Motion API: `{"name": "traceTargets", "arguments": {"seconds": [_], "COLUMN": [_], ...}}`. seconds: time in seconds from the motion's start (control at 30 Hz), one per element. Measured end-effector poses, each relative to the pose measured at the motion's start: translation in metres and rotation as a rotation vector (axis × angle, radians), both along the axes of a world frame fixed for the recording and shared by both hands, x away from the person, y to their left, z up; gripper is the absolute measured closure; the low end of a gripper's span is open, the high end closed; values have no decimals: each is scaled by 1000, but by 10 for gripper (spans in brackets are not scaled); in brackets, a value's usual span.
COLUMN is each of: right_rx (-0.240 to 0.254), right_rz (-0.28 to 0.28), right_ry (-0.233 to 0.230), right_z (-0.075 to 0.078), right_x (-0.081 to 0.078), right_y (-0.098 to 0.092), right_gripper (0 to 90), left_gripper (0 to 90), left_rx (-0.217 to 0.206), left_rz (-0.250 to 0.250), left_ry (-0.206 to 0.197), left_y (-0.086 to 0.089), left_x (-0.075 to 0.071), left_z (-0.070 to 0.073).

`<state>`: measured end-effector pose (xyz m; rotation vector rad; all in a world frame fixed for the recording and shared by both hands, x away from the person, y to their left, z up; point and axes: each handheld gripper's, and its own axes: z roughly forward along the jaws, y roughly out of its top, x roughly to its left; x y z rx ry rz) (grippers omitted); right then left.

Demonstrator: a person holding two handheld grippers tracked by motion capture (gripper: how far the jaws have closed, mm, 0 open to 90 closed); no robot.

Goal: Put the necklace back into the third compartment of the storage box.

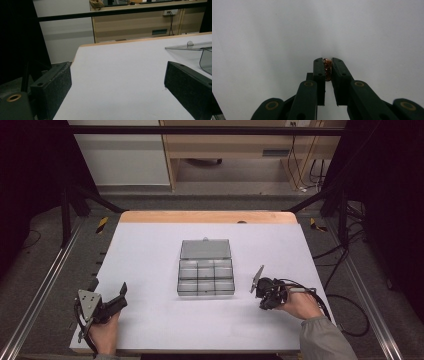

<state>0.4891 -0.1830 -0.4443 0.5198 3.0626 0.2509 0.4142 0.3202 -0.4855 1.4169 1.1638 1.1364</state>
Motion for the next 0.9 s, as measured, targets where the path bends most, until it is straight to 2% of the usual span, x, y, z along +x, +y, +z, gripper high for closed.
{"name": "traceTargets", "arguments": {"seconds": [0.53, 0.57, 0.63, 0.7, 0.9], "right_rx": [110, 132, 146, 173, 303], "right_rz": [-59, -63, -65, -78, -122], "right_ry": [-56, -53, -65, -90, -139], "right_z": [19, 22, 24, 27, 37], "right_x": [-5, -6, -7, -9, -15], "right_y": [-9, -10, -12, -14, -25], "right_gripper": [820, 819, 819, 820, 819], "left_gripper": [72, 72, 72, 72, 72], "left_rx": [1, 1, 2, 2, 2], "left_rz": [1, 1, 1, 2, 2], "left_ry": [0, 1, 0, 0, -2], "left_y": [0, 0, 0, 0, 0], "left_x": [0, 0, 0, 0, 0], "left_z": [0, 0, 0, 0, 0]}}
